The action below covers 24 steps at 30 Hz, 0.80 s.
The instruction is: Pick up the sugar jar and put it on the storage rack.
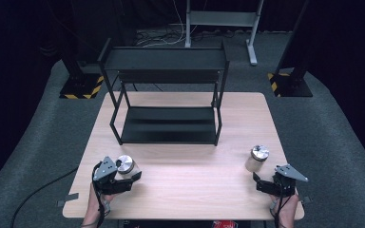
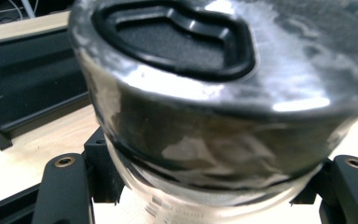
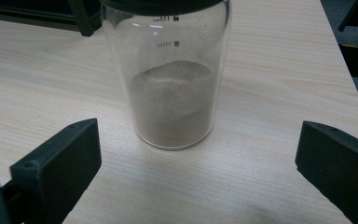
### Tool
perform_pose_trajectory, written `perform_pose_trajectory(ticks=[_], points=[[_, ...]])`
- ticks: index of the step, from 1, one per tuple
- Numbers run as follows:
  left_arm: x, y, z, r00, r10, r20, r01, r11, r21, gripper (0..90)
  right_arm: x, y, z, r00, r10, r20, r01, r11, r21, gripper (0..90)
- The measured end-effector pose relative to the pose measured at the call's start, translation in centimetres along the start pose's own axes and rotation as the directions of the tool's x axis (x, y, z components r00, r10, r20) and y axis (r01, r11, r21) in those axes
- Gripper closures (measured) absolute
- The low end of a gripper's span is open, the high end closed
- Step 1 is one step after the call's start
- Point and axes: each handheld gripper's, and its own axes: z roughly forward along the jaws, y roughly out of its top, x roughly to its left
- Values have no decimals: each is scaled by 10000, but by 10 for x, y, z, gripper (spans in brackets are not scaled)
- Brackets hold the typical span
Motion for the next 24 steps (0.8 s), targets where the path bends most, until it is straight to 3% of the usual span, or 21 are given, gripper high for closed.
perform_pose_trajectory(ticks=[10, 24], points=[[12, 10, -3, 9986, 226, 487, -216, 9996, -202, 305, 0, 1, 1, 10000, -9, -22, 9, 10000, 58, 0], [26, 28, 0, 9950, 391, 920, -385, 9992, -85, 305, -1, 1, 1, 10000, -13, -55, 13, 10000, 77, 0]])
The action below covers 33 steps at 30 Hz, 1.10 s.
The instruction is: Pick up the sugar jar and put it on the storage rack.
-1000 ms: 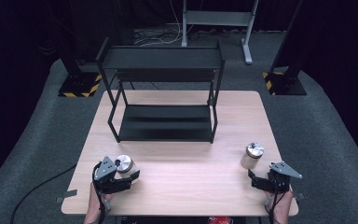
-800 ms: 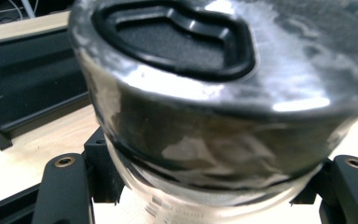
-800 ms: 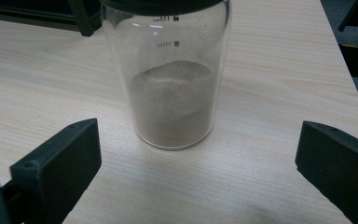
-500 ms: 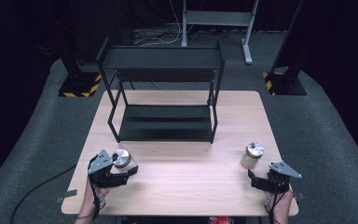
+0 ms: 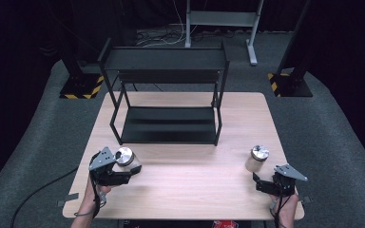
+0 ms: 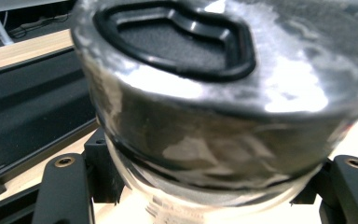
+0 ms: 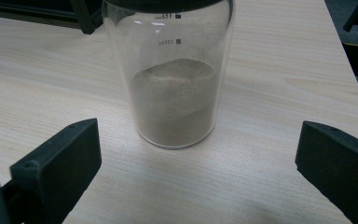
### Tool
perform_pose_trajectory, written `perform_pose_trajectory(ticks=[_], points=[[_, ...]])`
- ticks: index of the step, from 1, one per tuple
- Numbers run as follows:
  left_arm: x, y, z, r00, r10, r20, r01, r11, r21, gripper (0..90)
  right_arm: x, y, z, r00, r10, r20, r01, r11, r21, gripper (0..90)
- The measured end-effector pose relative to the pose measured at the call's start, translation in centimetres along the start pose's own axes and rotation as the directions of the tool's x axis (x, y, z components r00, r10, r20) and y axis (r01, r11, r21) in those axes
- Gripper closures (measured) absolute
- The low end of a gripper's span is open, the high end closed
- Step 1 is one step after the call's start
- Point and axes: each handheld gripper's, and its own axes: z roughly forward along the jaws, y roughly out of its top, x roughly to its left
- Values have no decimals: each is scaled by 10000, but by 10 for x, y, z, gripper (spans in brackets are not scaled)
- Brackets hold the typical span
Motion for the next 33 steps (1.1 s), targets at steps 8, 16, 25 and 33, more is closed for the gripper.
perform_pose_trajectory(ticks=[8, 16, 25, 33], points=[[7, 5, 2, 10000, -18, 24, 18, 10000, -4, 305, 0, 0, 0, 10000, -3, -16, 3, 10000, 4, 0], [12, 9, 3, 9999, -15, -110, 15, 10000, 21, 305, 0, 0, 0, 10000, -3, -21, 3, 10000, 5, 0], [18, 14, 3, 9999, 49, -160, -49, 10000, 7, 305, 1, 0, 0, 10000, -52, 15, 52, 10000, 11, 0], [24, 21, 6, 9998, 81, -169, -82, 10000, -41, 305, 1, 0, 0, 10000, -78, 5, 78, 10000, 24, 0]])
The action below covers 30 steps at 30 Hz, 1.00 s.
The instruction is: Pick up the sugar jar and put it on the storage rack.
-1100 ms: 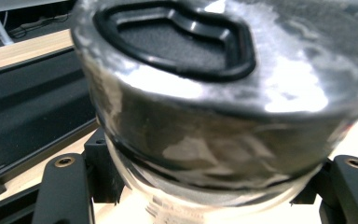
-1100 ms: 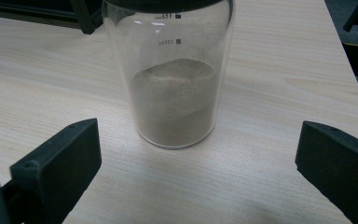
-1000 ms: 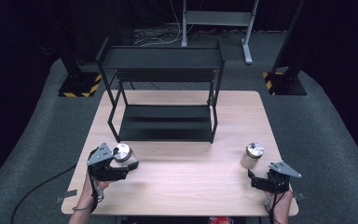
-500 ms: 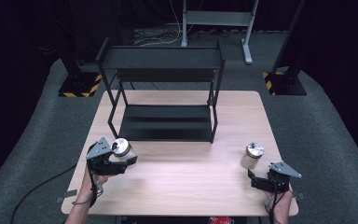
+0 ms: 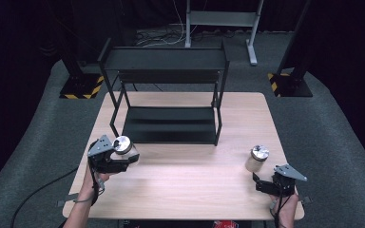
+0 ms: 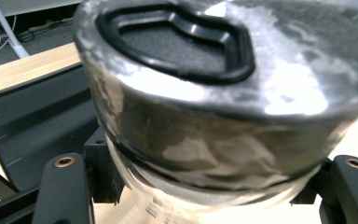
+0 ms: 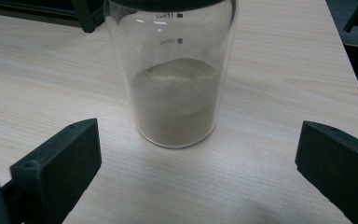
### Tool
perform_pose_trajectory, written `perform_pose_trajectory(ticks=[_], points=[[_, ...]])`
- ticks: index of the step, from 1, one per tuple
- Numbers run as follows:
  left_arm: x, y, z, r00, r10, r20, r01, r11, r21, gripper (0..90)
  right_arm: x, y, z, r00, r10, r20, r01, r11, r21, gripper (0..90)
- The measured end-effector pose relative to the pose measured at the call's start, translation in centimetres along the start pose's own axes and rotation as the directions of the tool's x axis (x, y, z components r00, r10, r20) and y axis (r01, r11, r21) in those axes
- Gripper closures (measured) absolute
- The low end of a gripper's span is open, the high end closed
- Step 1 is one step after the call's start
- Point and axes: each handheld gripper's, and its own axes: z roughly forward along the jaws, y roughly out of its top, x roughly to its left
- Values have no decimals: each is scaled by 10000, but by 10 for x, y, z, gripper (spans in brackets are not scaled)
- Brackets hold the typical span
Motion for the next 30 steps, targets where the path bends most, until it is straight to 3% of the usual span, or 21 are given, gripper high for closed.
perform_pose_trajectory(ticks=[30], points=[[18, 32, 6, 9994, 325, -119, -325, 9995, -24, 305, 0, 0, 0, 10000, -11, 10, 11, 10000, -2, 0]])
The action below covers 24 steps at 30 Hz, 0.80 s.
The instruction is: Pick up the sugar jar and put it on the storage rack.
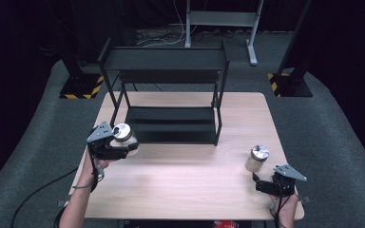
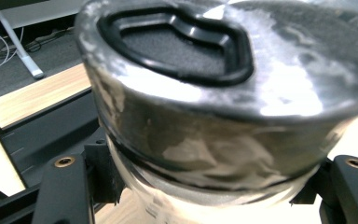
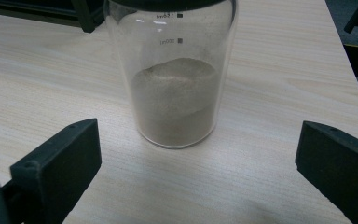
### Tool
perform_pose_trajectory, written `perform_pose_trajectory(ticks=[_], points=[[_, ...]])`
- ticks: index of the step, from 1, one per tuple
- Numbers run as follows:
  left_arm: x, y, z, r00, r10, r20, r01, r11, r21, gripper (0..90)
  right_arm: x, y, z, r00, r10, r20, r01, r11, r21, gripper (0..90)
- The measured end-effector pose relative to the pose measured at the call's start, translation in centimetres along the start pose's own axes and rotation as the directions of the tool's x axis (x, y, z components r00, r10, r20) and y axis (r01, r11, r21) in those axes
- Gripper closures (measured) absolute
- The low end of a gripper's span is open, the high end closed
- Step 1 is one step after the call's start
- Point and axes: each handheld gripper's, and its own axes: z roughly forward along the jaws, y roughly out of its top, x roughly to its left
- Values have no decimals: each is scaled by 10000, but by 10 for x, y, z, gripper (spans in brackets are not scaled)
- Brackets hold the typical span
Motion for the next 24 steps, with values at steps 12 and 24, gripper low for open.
perform_pose_trajectory(ticks=[12, 24], points=[[14, 9, 6, 10000, -21, 73, 21, 10000, -48, 305, 0, 0, 0, 10000, 29, 10, -29, 10000, -14, 0], [20, 22, 11, 10000, 83, 7, -82, 10000, -24, 305, -1, 0, 0, 10000, 40, -26, -40, 10000, -13, 0]])
